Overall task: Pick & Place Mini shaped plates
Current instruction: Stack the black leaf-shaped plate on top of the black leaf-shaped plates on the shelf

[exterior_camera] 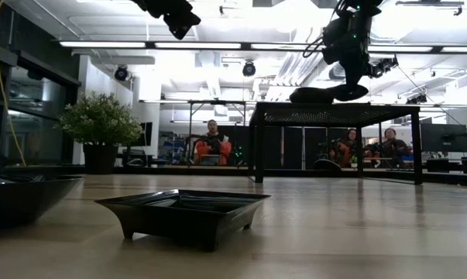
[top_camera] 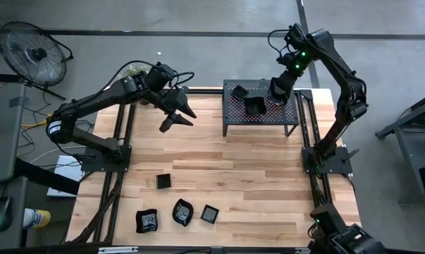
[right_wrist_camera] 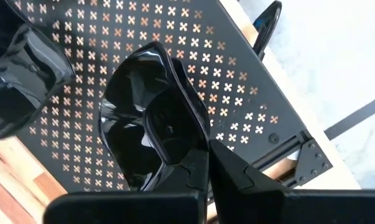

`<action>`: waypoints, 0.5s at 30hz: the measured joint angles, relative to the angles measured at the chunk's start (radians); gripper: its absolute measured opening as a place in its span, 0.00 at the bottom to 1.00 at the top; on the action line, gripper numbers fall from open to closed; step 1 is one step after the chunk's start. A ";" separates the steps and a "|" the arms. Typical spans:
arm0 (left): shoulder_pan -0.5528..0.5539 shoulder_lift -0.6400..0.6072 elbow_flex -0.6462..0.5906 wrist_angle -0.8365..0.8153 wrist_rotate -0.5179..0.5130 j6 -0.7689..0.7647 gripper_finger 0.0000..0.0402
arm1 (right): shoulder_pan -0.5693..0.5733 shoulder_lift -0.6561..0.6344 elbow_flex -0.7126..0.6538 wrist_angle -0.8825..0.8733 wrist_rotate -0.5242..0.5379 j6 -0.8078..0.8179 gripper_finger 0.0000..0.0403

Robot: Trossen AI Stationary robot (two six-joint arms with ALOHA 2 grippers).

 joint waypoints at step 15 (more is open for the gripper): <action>0.000 0.000 0.000 0.034 -0.046 -0.011 0.38 | -0.001 0.000 0.000 0.003 -0.005 -0.013 0.00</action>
